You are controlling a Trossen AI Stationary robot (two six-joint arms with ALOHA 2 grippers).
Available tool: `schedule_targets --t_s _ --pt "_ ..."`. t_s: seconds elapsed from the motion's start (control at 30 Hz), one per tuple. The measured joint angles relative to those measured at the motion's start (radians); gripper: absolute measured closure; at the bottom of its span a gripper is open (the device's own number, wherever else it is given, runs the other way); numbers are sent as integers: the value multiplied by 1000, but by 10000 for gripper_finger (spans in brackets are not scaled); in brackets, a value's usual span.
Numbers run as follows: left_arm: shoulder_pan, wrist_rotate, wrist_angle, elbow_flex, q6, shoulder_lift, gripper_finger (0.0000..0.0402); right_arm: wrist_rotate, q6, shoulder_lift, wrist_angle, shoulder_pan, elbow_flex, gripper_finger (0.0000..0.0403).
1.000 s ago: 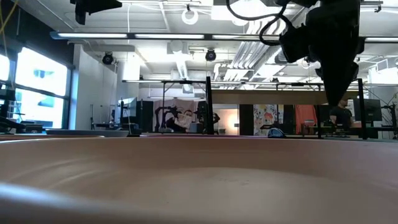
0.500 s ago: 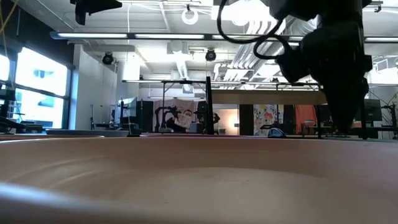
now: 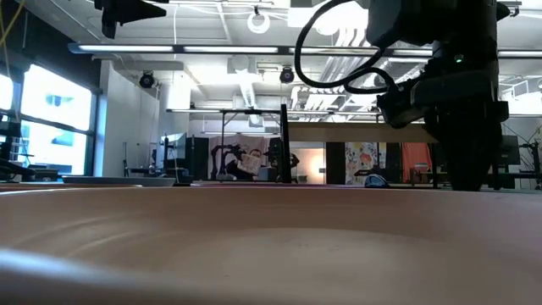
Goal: Place and stack plates onto a shelf
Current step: Put the light blue plate on the shelf
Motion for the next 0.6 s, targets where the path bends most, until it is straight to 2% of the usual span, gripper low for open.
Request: schedule_targets --t_s 0.43,0.6 --pt "0 0 -5 0 1 0 275 3 -1 36 15 0 0 265" --pt "0 0 -6 0 1 0 275 9 0 37 13 0 0 296"
